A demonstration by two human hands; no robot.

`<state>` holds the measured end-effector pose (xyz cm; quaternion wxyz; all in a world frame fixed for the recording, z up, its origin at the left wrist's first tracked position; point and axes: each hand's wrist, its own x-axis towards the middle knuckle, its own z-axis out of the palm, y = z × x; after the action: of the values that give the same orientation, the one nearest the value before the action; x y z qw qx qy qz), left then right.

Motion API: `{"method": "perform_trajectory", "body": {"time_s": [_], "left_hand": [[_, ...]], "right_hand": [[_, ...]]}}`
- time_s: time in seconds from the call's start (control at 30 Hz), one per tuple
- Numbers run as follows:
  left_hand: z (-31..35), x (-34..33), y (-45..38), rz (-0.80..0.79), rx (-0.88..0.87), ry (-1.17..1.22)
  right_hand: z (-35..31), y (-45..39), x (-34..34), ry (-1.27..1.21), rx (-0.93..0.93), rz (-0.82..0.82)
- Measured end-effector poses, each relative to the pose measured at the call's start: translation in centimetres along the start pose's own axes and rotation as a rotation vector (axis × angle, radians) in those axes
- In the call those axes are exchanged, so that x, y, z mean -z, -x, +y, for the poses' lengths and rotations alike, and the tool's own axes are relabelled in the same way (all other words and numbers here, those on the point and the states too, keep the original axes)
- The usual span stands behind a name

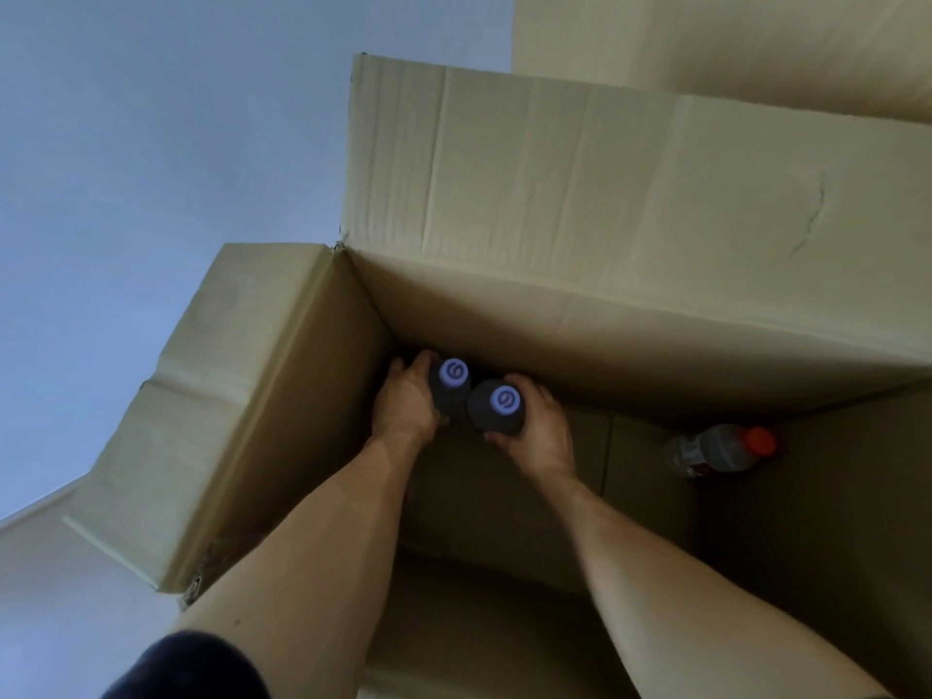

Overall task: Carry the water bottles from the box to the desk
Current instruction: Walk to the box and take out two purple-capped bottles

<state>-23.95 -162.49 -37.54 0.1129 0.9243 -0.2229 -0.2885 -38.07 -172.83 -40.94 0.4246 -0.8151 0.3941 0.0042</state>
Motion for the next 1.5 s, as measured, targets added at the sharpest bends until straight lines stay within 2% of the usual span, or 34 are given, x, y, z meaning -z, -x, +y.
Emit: {"method": "perform_trajectory", "body": {"time_s": [0.17, 0.27, 0.53, 0.67, 0.77, 0.9, 1.1, 1.2, 1.33, 1.5], "left_hand": [[0.3, -0.4, 0.0, 0.046, -0.07, -0.011], [0.3, 0.1, 0.7, 0.021, -0.131, 0.004], [1.4, 3.8, 5.3, -0.154, -0.18, 0.25], [2.6, 6.0, 7.5, -0.19, -0.152, 0.474], [3.6, 7.7, 9.9, -0.247, -0.105, 0.696], [5.1, 9.2, 13.1, -0.341, -0.029, 0.992], [7.7, 10.1, 16.6, -0.389, 0.019, 1.157], [9.3, 10.8, 18.2, -0.409, 0.045, 1.171], [10.7, 11.4, 19.9, -0.525, 0.072, 1.262], [11.2, 11.5, 21.0, -0.454, 0.066, 1.36]], "right_hand": [[0.6, 0.4, -0.2, -0.079, -0.011, 0.01], [1.0, 0.9, 0.6, -0.145, -0.015, -0.018], [1.5, 3.8, 6.8, -0.411, -0.181, -0.268], [0.4, 6.2, 10.3, -0.635, -0.217, -0.294], [-0.6, 8.1, 13.0, -0.824, -0.225, -0.372], [-1.9, 10.0, 16.2, -0.978, -0.248, -0.386], [-4.1, 12.5, 18.6, -1.175, -0.26, -0.369], [-5.4, 13.4, 19.7, -1.212, -0.226, -0.393], [-6.2, 13.8, 20.6, -1.231, -0.206, -0.408], [-6.5, 14.0, 21.9, -1.151, -0.21, -0.409]]}}
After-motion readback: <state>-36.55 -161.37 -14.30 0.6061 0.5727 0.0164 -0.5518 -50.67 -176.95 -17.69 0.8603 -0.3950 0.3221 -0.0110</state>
